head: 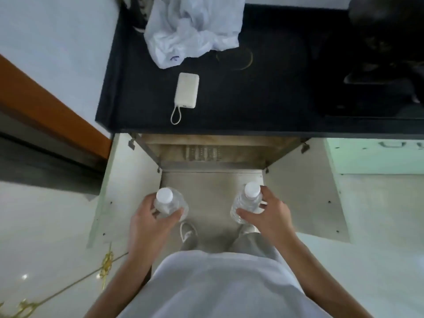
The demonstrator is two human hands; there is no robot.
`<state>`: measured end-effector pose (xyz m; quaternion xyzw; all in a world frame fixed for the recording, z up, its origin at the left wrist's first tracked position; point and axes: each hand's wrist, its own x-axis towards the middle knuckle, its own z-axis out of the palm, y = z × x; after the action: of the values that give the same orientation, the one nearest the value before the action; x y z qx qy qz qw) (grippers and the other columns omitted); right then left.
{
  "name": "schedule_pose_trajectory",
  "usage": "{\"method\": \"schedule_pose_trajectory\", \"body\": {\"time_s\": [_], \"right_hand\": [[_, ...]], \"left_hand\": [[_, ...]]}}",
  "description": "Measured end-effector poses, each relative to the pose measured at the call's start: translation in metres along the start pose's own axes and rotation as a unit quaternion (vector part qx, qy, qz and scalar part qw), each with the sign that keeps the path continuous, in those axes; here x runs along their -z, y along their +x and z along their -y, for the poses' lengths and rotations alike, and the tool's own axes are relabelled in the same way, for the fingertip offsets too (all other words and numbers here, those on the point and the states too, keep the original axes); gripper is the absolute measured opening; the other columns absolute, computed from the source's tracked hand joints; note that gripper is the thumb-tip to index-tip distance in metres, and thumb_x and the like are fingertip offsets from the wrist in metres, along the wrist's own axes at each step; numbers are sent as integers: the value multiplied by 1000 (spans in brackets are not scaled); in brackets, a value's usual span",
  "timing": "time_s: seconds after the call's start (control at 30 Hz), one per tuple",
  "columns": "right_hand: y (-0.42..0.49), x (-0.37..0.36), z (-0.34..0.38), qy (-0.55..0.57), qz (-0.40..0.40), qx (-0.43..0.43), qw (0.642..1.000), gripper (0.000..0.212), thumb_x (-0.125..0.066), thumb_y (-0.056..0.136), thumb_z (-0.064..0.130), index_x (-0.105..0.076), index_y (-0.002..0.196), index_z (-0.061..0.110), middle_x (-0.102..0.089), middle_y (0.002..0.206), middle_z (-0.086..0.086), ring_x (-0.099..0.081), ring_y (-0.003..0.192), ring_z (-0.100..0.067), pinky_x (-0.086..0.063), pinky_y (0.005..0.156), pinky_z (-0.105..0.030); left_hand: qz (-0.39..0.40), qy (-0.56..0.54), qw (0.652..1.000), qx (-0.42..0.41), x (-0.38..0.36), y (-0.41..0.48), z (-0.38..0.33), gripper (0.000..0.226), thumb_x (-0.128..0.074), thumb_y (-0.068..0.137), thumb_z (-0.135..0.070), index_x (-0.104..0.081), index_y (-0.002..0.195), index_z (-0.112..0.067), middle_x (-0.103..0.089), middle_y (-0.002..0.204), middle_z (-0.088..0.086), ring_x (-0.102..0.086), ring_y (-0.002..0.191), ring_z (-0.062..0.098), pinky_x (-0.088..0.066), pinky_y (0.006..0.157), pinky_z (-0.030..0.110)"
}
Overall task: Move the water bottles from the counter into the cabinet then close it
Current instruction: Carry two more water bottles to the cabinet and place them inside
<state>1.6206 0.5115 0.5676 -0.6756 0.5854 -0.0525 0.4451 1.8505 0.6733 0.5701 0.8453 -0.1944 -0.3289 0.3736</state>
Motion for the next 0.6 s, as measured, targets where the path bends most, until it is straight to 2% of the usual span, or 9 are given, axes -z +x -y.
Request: {"method": "schedule_pose_trajectory", "body": {"time_s": [0.1, 0.23, 0.37, 0.53, 0.6], "right_hand": [[-11, -2, -12, 21, -38, -31, 999, 57, -89, 62, 45, -50, 102, 54, -66, 91, 30, -67, 91, -3, -50, 75, -23], [-13, -7, -26, 40, -57, -61, 996, 56, -90, 61, 44, -49, 97, 56, -65, 90, 32, -66, 90, -3, -48, 74, -24], [11, -22, -41, 47, -51, -76, 995, 52, -88, 59, 47, -50, 95, 55, -65, 89, 31, -67, 89, -4, -54, 76, -30], [75, -64, -72, 69, -53, -80, 993, 62, -87, 60, 51, -54, 113, 44, -68, 96, 22, -69, 93, -8, -57, 82, -35], [108, -85, -90, 86, -54, -72, 992, 63, -88, 62, 49, -53, 113, 43, -65, 95, 25, -69, 95, -10, -57, 83, -34]], "left_hand": [[26, 25, 999, -21, -3, 19, -9, 51, -89, 72, -33, -55, 109, -39, -61, 96, -24, -57, 89, -7, -46, 77, 27], [48, 36, 998, -21, -16, 35, -13, 41, -89, 71, -31, -56, 92, -42, -65, 92, -25, -60, 88, -10, -47, 72, 20], [55, 36, 998, -4, -40, 49, -1, 43, -90, 72, -33, -60, 103, -36, -65, 97, -26, -62, 93, -8, -45, 73, 16], [33, 31, 999, 18, -93, 83, 34, 50, -90, 71, -33, -63, 113, -27, -68, 102, -19, -63, 90, -9, -43, 71, 6], [25, 21, 999, 24, -120, 103, 54, 49, -90, 71, -34, -63, 111, -26, -70, 102, -16, -65, 90, -9, -44, 71, 6]]}}
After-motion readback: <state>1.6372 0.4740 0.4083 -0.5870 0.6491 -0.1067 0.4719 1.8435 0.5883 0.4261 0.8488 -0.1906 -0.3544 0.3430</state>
